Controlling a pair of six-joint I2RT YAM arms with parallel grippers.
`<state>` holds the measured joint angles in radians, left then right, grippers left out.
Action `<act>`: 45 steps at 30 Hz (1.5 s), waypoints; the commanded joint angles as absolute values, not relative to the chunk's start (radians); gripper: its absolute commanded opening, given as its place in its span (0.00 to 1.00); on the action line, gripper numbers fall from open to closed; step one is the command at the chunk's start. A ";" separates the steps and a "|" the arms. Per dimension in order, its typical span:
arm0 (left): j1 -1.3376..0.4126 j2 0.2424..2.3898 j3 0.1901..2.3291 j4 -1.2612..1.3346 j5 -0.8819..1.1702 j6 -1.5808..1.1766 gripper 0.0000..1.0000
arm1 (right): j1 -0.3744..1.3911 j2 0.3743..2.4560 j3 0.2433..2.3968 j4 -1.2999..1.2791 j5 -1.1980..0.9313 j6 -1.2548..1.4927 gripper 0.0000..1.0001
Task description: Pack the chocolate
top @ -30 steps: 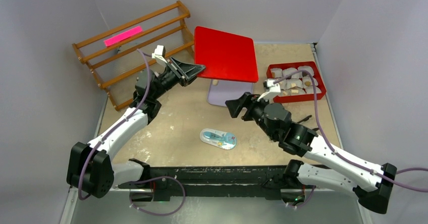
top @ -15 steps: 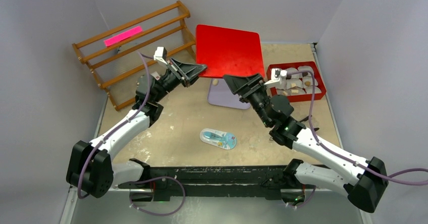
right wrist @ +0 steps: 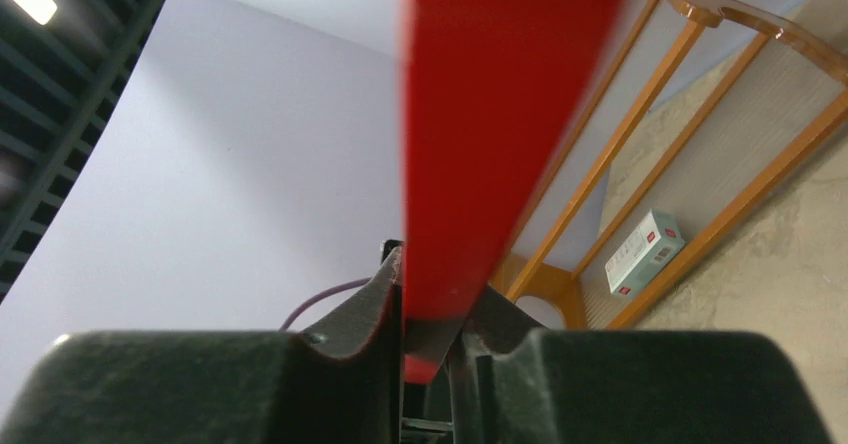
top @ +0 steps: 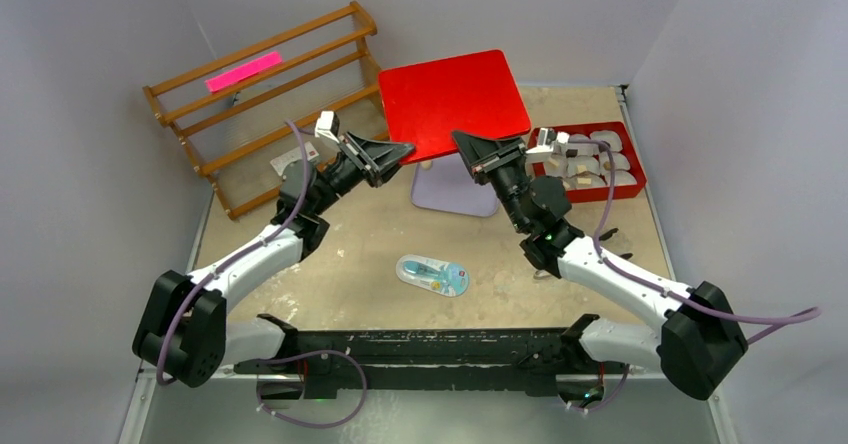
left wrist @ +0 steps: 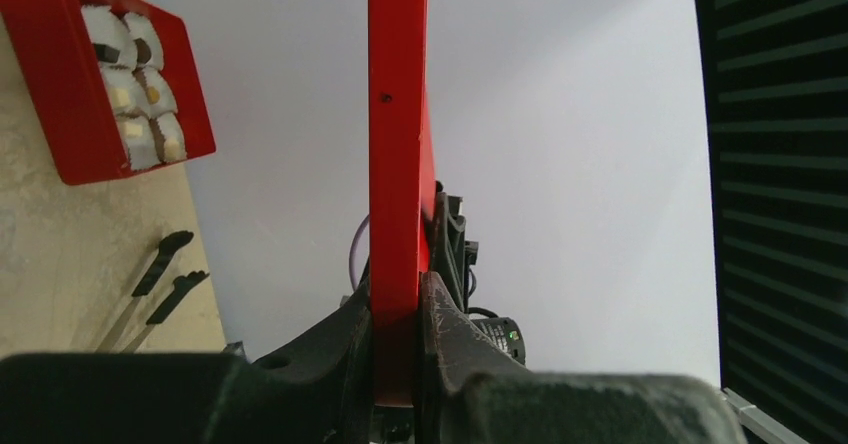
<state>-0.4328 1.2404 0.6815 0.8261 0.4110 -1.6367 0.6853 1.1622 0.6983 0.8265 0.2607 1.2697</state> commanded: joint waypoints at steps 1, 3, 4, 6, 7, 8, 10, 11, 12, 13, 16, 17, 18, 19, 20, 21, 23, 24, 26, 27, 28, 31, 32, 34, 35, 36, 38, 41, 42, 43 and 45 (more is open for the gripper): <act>-0.442 1.238 0.654 0.921 0.420 -1.635 0.09 | 0.628 1.150 0.668 0.940 0.270 1.251 0.16; -0.442 1.235 0.637 0.910 0.413 -1.625 0.14 | 0.592 1.149 0.660 0.943 0.236 1.237 0.16; -0.442 1.234 0.631 0.901 0.411 -1.619 0.18 | 0.574 1.150 0.652 0.951 0.219 1.236 0.15; -0.442 1.232 0.627 0.876 0.410 -1.603 0.26 | 0.530 1.156 0.619 1.014 0.196 1.241 0.13; -0.442 1.231 0.627 0.865 0.411 -1.593 0.30 | 0.516 1.159 0.599 1.052 0.186 1.237 0.11; -0.442 1.228 0.628 0.853 0.412 -1.582 0.34 | 0.485 1.158 0.585 1.078 0.173 1.236 0.09; -0.443 1.220 0.630 0.815 0.412 -1.557 0.39 | 0.430 1.150 0.571 1.074 0.141 1.243 0.07; -0.445 1.215 0.632 0.787 0.408 -1.542 0.40 | 0.400 1.143 0.566 1.061 0.127 1.249 0.06; -0.445 1.208 0.634 0.759 0.405 -1.529 0.42 | 0.373 1.137 0.559 1.053 0.113 1.254 0.05; -0.446 1.202 0.635 0.742 0.402 -1.508 0.43 | 0.342 1.133 0.551 1.050 0.098 1.255 0.05; -0.446 1.183 0.653 0.674 0.400 -1.435 0.49 | 0.218 1.121 0.526 1.014 0.011 1.271 0.04; -0.448 1.176 0.678 0.623 0.400 -1.390 0.52 | 0.168 1.117 0.525 0.992 -0.038 1.277 0.05; -0.450 1.173 0.711 0.550 0.397 -1.330 0.56 | 0.116 1.116 0.525 0.970 -0.087 1.274 0.05; -0.455 1.172 0.752 0.477 0.388 -1.267 0.59 | 0.075 1.119 0.531 0.947 -0.140 1.259 0.05; -0.464 1.173 0.790 0.402 0.374 -1.205 0.61 | 0.028 1.124 0.547 0.906 -0.195 1.239 0.05; -0.476 1.176 0.828 0.342 0.356 -1.146 0.63 | -0.015 1.132 0.567 0.854 -0.259 1.219 0.05; -0.505 1.190 0.886 0.263 0.321 -1.055 0.69 | -0.092 1.153 0.595 0.799 -0.363 1.190 0.06; -0.516 1.201 0.914 0.231 0.306 -1.019 0.73 | -0.121 1.161 0.596 0.794 -0.419 1.182 0.06; -0.528 1.230 0.963 0.156 0.288 -0.968 0.78 | -0.178 1.170 0.597 0.789 -0.477 1.160 0.05; -0.531 1.242 0.981 0.143 0.288 -0.953 0.82 | -0.209 1.170 0.600 0.770 -0.494 1.145 0.05; -0.531 1.250 0.994 0.122 0.281 -0.945 0.84 | -0.234 1.172 0.608 0.743 -0.507 1.124 0.05; -0.532 1.256 1.004 0.105 0.265 -0.933 0.86 | -0.307 1.195 0.644 0.671 -0.564 1.070 0.06; -0.532 1.256 1.005 0.098 0.261 -0.927 0.86 | -0.326 1.209 0.651 0.672 -0.586 1.067 0.07; -0.532 1.254 1.013 0.080 0.262 -0.908 0.86 | -0.363 1.236 0.652 0.695 -0.622 1.075 0.07; -0.532 1.254 1.017 0.069 0.265 -0.897 0.86 | -0.377 1.253 0.652 0.705 -0.634 1.077 0.07; -0.532 1.251 1.020 0.053 0.265 -0.885 0.86 | -0.386 1.267 0.655 0.712 -0.643 1.077 0.06; -0.532 1.241 1.024 0.021 0.260 -0.858 0.85 | -0.404 1.307 0.663 0.730 -0.664 1.076 0.06; -0.532 1.219 1.019 -0.033 0.250 -0.823 0.84 | -0.430 1.375 0.669 0.776 -0.696 1.085 0.06; -0.532 1.210 1.013 -0.046 0.249 -0.815 0.84 | -0.438 1.394 0.669 0.794 -0.701 1.086 0.05; -0.532 1.199 1.006 -0.055 0.243 -0.809 0.84 | -0.447 1.410 0.670 0.812 -0.706 1.087 0.05; -0.532 1.177 0.993 -0.066 0.233 -0.801 0.84 | -0.461 1.439 0.665 0.863 -0.708 1.096 0.04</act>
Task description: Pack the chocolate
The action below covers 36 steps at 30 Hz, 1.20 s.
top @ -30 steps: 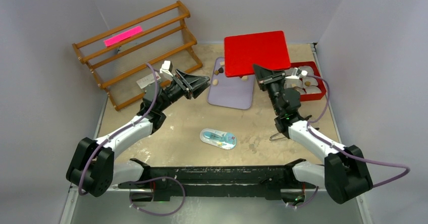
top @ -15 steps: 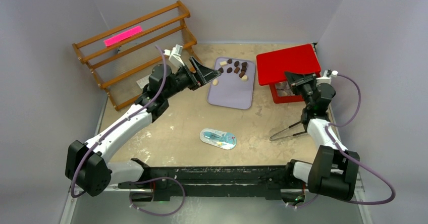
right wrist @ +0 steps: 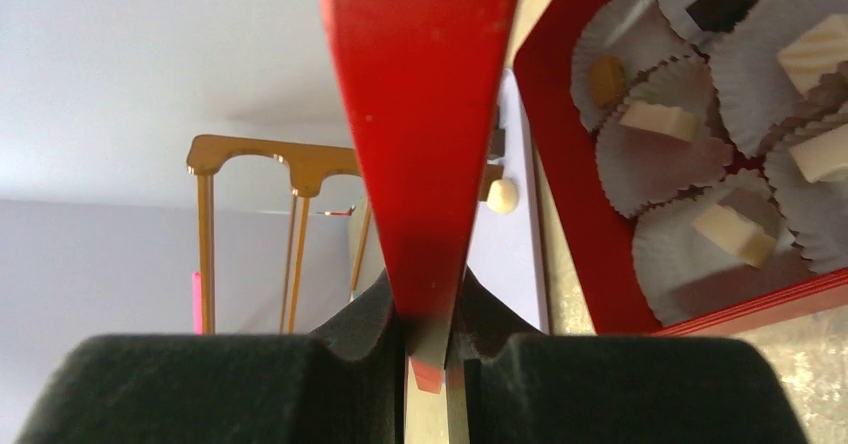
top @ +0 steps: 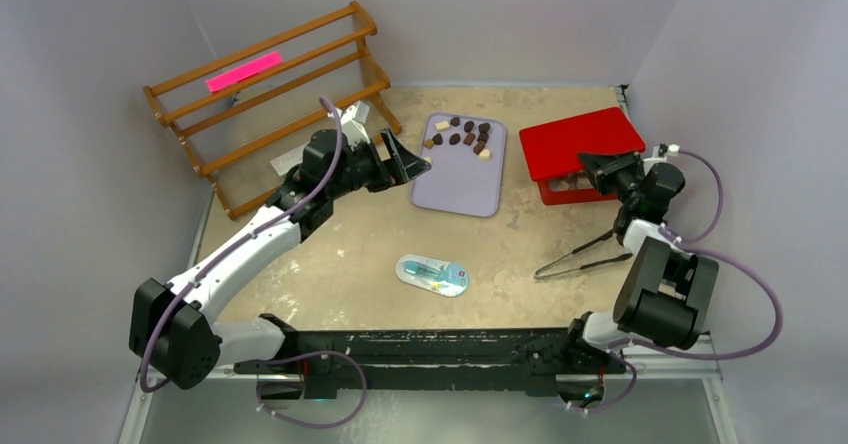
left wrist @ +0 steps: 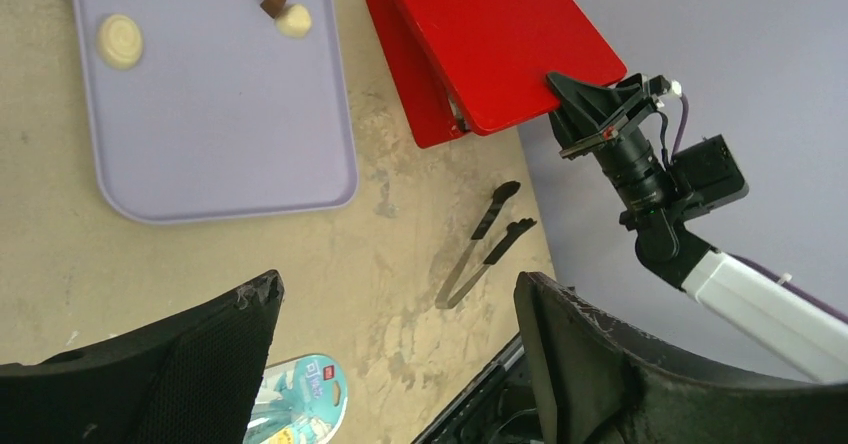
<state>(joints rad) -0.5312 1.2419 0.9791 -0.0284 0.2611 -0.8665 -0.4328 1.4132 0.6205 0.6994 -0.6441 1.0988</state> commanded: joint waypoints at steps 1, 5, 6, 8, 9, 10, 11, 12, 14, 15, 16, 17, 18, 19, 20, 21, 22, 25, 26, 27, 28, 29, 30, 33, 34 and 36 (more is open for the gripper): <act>-0.531 1.162 0.987 -0.069 0.228 -0.797 0.84 | -0.465 1.451 0.660 0.897 -0.705 1.101 0.04; -0.532 1.131 0.979 -0.090 0.208 -0.779 0.84 | -0.484 1.510 0.673 0.955 -0.715 1.109 0.04; -0.532 1.125 0.978 -0.095 0.203 -0.775 0.84 | -0.491 1.523 0.674 0.974 -0.719 1.120 0.04; -0.531 1.113 0.977 -0.100 0.196 -0.769 0.84 | -0.501 1.545 0.673 1.007 -0.733 1.138 0.03; -0.532 1.109 0.974 -0.100 0.195 -0.768 0.84 | -0.504 1.554 0.673 1.014 -0.738 1.141 0.03; -0.532 1.106 0.974 -0.100 0.192 -0.767 0.84 | -0.506 1.556 0.673 1.016 -0.739 1.142 0.03; -0.532 1.103 0.971 -0.100 0.190 -0.766 0.84 | -0.508 1.557 0.670 1.018 -0.739 1.138 0.03; -0.532 1.101 0.970 -0.100 0.188 -0.764 0.84 | -0.510 1.557 0.667 1.017 -0.737 1.132 0.03; -0.532 1.100 0.971 -0.100 0.185 -0.761 0.84 | -0.514 1.559 0.658 1.017 -0.726 1.121 0.03; -0.532 1.101 0.970 -0.101 0.182 -0.760 0.84 | -0.515 1.562 0.655 1.017 -0.721 1.117 0.04; -0.531 1.103 0.971 -0.101 0.183 -0.759 0.84 | -0.518 1.566 0.652 1.019 -0.722 1.113 0.04; -0.531 1.104 0.970 -0.101 0.183 -0.759 0.84 | -0.520 1.572 0.650 1.027 -0.721 1.113 0.04; -0.532 1.105 0.971 -0.101 0.185 -0.759 0.84 | -0.524 1.577 0.646 1.035 -0.718 1.112 0.04; -0.531 1.104 0.971 -0.101 0.185 -0.759 0.84 | -0.527 1.582 0.644 1.045 -0.715 1.112 0.04; -0.532 1.105 0.972 -0.101 0.185 -0.759 0.84 | -0.530 1.586 0.645 1.045 -0.710 1.109 0.04; -0.532 1.104 0.971 -0.101 0.185 -0.759 0.84 | -0.533 1.593 0.645 1.040 -0.708 1.103 0.04; -0.532 1.103 0.972 -0.102 0.183 -0.759 0.84 | -0.535 1.600 0.647 1.036 -0.707 1.100 0.05; -0.531 1.100 0.969 -0.103 0.177 -0.761 0.84 | -0.537 1.637 0.660 1.035 -0.732 1.102 0.06; -0.531 1.100 0.969 -0.102 0.178 -0.761 0.84 | -0.538 1.650 0.662 1.040 -0.742 1.109 0.06; -0.532 1.100 0.968 -0.102 0.177 -0.762 0.84 | -0.538 1.665 0.663 1.056 -0.751 1.119 0.06; -0.532 1.100 0.968 -0.101 0.178 -0.763 0.84 | -0.538 1.674 0.663 1.074 -0.759 1.129 0.06; -0.531 1.100 0.968 -0.101 0.178 -0.764 0.84 | -0.538 1.682 0.664 1.097 -0.769 1.140 0.06; -0.531 1.100 0.968 -0.101 0.177 -0.765 0.84 | -0.539 1.688 0.664 1.108 -0.776 1.147 0.06; -0.532 1.100 0.969 -0.101 0.174 -0.767 0.84 | -0.540 1.697 0.667 1.107 -0.785 1.158 0.05; -0.531 1.099 0.968 -0.103 0.174 -0.768 0.84 | -0.541 1.698 0.667 1.102 -0.787 1.159 0.05; -0.532 1.098 0.968 -0.102 0.172 -0.770 0.84 | -0.543 1.695 0.660 1.098 -0.780 1.156 0.05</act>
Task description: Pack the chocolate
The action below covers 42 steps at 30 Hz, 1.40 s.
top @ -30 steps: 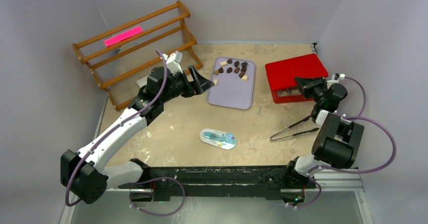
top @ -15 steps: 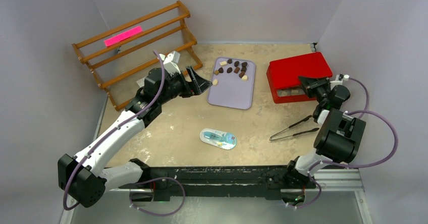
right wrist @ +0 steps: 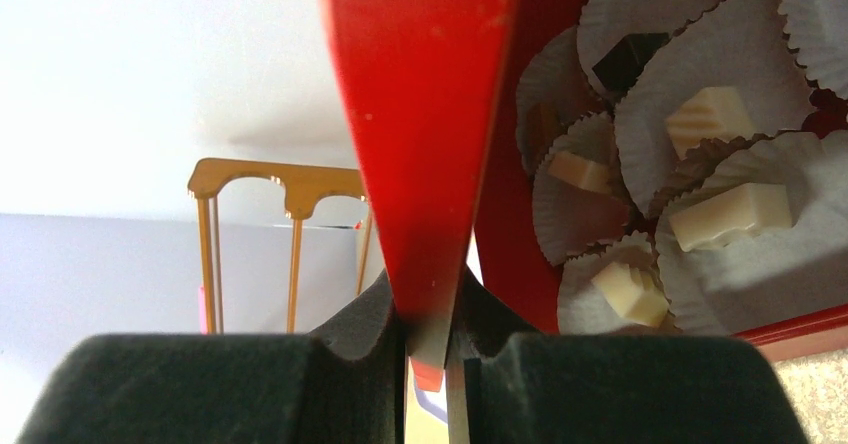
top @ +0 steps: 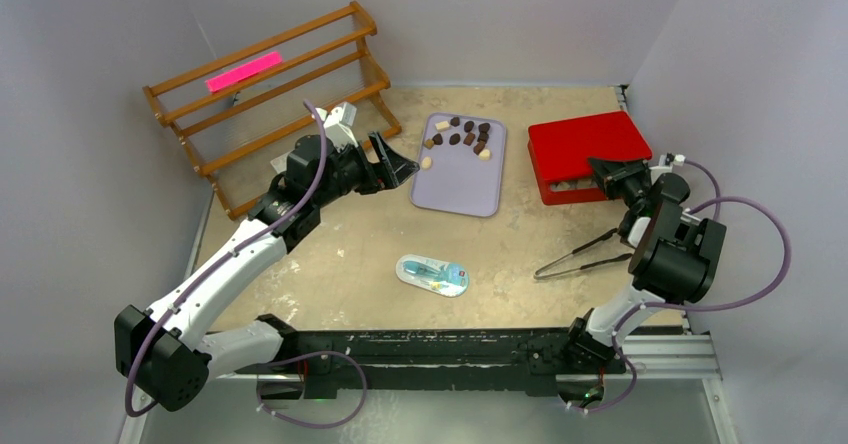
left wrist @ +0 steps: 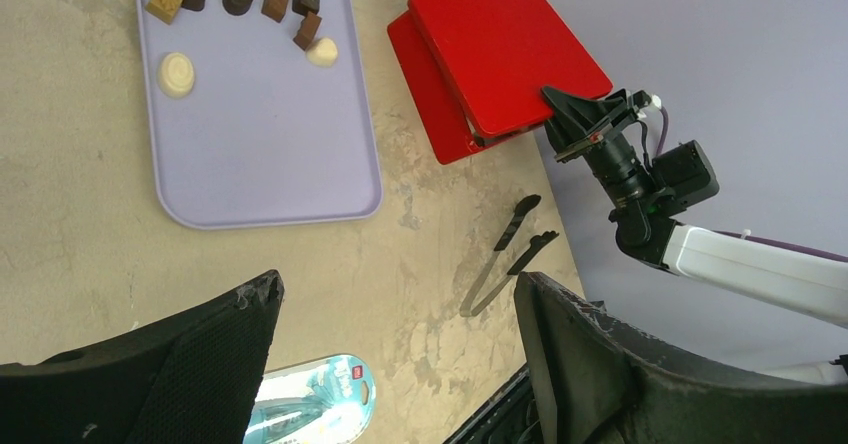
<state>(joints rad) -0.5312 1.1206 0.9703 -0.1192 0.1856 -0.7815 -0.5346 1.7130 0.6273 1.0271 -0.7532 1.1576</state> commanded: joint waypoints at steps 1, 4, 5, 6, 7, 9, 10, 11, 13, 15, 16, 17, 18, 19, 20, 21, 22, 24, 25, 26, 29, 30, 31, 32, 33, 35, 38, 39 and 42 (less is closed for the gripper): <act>-0.532 1.098 0.968 -0.102 0.170 -0.770 0.84 | -0.544 1.693 0.656 1.096 -0.776 1.153 0.05; -0.532 1.097 0.969 -0.103 0.167 -0.772 0.84 | -0.551 1.688 0.654 1.069 -0.761 1.132 0.05; -0.531 1.098 0.969 -0.103 0.167 -0.773 0.84 | -0.553 1.687 0.652 1.060 -0.756 1.126 0.06; -0.532 1.097 0.971 -0.103 0.167 -0.773 0.84 | -0.556 1.685 0.647 1.059 -0.750 1.124 0.06; -0.532 1.097 0.971 -0.103 0.167 -0.774 0.84 | -0.559 1.682 0.644 1.054 -0.741 1.123 0.07; -0.532 1.096 0.971 -0.101 0.166 -0.776 0.84 | -0.564 1.675 0.638 1.036 -0.723 1.118 0.13; -0.531 1.097 0.971 -0.101 0.166 -0.777 0.84 | -0.566 1.670 0.635 1.024 -0.716 1.116 0.15; -0.532 1.098 0.969 -0.100 0.166 -0.778 0.84 | -0.566 1.663 0.631 1.008 -0.707 1.112 0.17; -0.532 1.098 0.969 -0.100 0.165 -0.778 0.84 | -0.567 1.641 0.632 0.945 -0.679 1.091 0.26; -0.532 1.100 0.968 -0.102 0.160 -0.778 0.84 | -0.567 1.613 0.643 0.838 -0.644 1.056 0.31; -0.531 1.101 0.968 -0.104 0.156 -0.780 0.84 | -0.568 1.598 0.649 0.768 -0.630 1.034 0.32; -0.532 1.101 0.967 -0.104 0.155 -0.782 0.84 | -0.567 1.583 0.657 0.709 -0.611 1.017 0.33; -0.532 1.103 0.967 -0.104 0.155 -0.785 0.84 | -0.568 1.566 0.669 0.647 -0.587 0.995 0.35; -0.531 1.103 0.967 -0.104 0.155 -0.786 0.84 | -0.568 1.552 0.682 0.576 -0.562 0.968 0.38; -0.532 1.103 0.966 -0.101 0.155 -0.789 0.84 | -0.568 1.539 0.694 0.518 -0.527 0.945 0.40; -0.532 1.103 0.964 -0.100 0.154 -0.789 0.84 | -0.568 1.529 0.704 0.470 -0.506 0.931 0.42; -0.532 1.104 0.963 -0.100 0.152 -0.791 0.84 | -0.568 1.523 0.714 0.424 -0.486 0.927 0.43; -0.531 1.108 0.966 -0.100 0.148 -0.791 0.84 | -0.568 1.515 0.735 0.327 -0.450 0.906 0.46; -0.532 1.111 0.967 -0.100 0.147 -0.792 0.84 | -0.568 1.511 0.745 0.290 -0.431 0.893 0.46; -0.532 1.114 0.968 -0.100 0.146 -0.791 0.84 | -0.568 1.506 0.749 0.262 -0.408 0.889 0.47; -0.532 1.126 0.974 -0.102 0.141 -0.791 0.84 | -0.568 1.491 0.764 0.181 -0.341 0.873 0.50; -0.532 1.133 0.978 -0.104 0.138 -0.790 0.84 | -0.568 1.485 0.768 0.160 -0.325 0.860 0.50; -0.531 1.141 0.984 -0.103 0.137 -0.789 0.84 | -0.568 1.477 0.774 0.145 -0.312 0.843 0.51; -0.532 1.151 0.989 -0.102 0.136 -0.787 0.84 | -0.568 1.465 0.779 0.128 -0.300 0.829 0.51; -0.532 1.161 0.994 -0.100 0.137 -0.788 0.84 | -0.568 1.451 0.784 0.116 -0.287 0.804 0.52; -0.531 1.185 1.003 -0.086 0.138 -0.791 0.84 | -0.568 1.421 0.793 0.115 -0.232 0.752 0.53; -0.533 1.232 1.019 -0.058 0.141 -0.797 0.83 | -0.565 1.383 0.801 0.109 -0.213 0.712 0.54; -0.534 1.252 1.026 -0.052 0.140 -0.798 0.83 | -0.564 1.376 0.810 0.094 -0.204 0.702 0.55; -0.542 1.318 1.068 -0.040 0.132 -0.795 0.83 | -0.537 1.364 0.833 0.088 -0.194 0.644 0.59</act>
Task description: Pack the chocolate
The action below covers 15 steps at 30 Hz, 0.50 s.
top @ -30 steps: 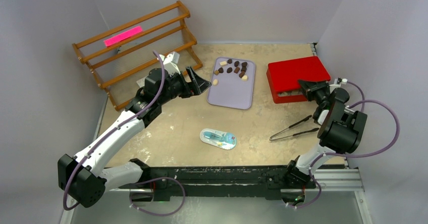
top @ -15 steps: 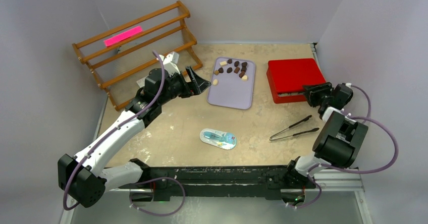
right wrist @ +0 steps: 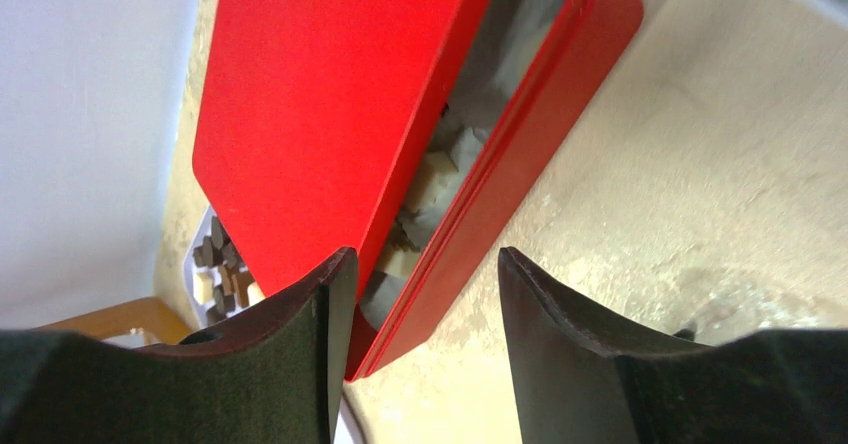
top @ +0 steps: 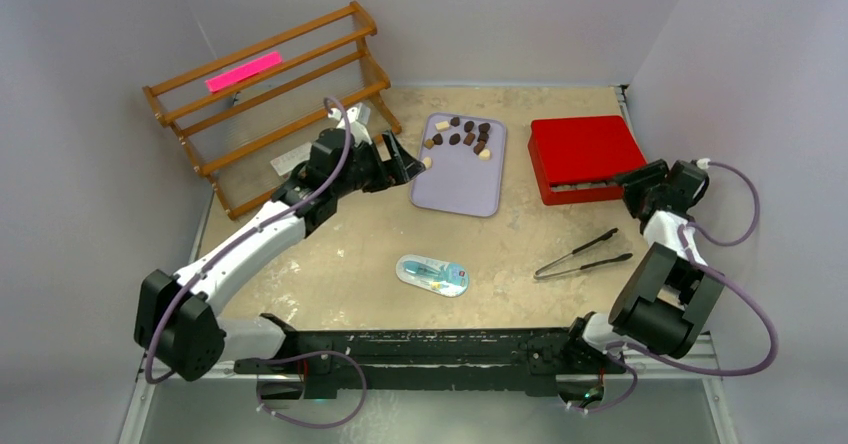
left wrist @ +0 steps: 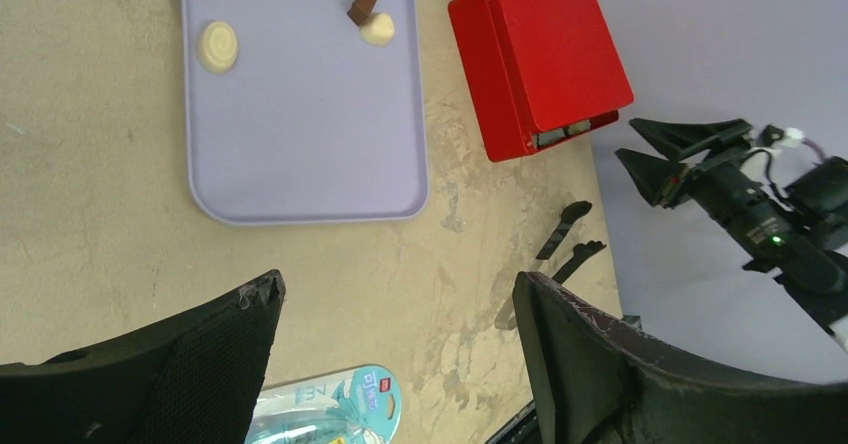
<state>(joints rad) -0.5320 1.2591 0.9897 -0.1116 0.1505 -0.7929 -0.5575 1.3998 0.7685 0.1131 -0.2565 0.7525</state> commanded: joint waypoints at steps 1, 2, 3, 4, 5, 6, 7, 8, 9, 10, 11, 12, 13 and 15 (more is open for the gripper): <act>-0.547 1.339 1.083 -0.037 0.125 -0.792 0.83 | -0.522 1.366 0.848 0.085 -0.188 0.618 0.61; -0.553 1.364 1.096 -0.031 0.122 -0.791 0.83 | -0.506 1.369 0.866 0.069 -0.169 0.597 0.61; -0.557 1.386 1.108 -0.022 0.121 -0.790 0.83 | -0.489 1.370 0.881 0.064 -0.157 0.579 0.61; -0.561 1.410 1.119 -0.016 0.121 -0.790 0.83 | -0.472 1.370 0.893 0.067 -0.144 0.556 0.61; -0.567 1.432 1.130 0.001 0.121 -0.789 0.82 | -0.454 1.371 0.905 0.075 -0.135 0.529 0.61; -0.573 1.455 1.143 0.023 0.120 -0.787 0.82 | -0.436 1.374 0.923 0.078 -0.131 0.493 0.61; -0.580 1.478 1.154 0.036 0.116 -0.784 0.82 | -0.414 1.380 0.944 0.074 -0.114 0.458 0.61; -0.586 1.498 1.163 0.049 0.111 -0.781 0.82 | -0.392 1.390 0.967 0.072 -0.093 0.426 0.61; -0.591 1.518 1.170 0.064 0.105 -0.779 0.82 | -0.370 1.402 0.989 0.079 -0.084 0.389 0.62; -0.595 1.536 1.173 0.084 0.097 -0.778 0.82 | -0.349 1.417 1.005 0.097 -0.087 0.353 0.62; -0.597 1.553 1.178 0.102 0.093 -0.777 0.82 | -0.332 1.432 1.018 0.120 -0.094 0.323 0.62; -0.601 1.573 1.186 0.118 0.090 -0.773 0.81 | -0.316 1.451 1.033 0.136 -0.098 0.297 0.61; -0.604 1.592 1.201 0.124 0.087 -0.767 0.81 | -0.299 1.471 1.060 0.145 -0.098 0.272 0.61; -0.609 1.636 1.236 0.117 0.088 -0.758 0.81 | -0.262 1.516 1.115 0.151 -0.084 0.221 0.59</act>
<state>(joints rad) -0.5980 1.5803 1.1519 0.0357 0.1139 -0.7887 -0.3149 1.4528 1.0149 0.1032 -0.1211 0.3836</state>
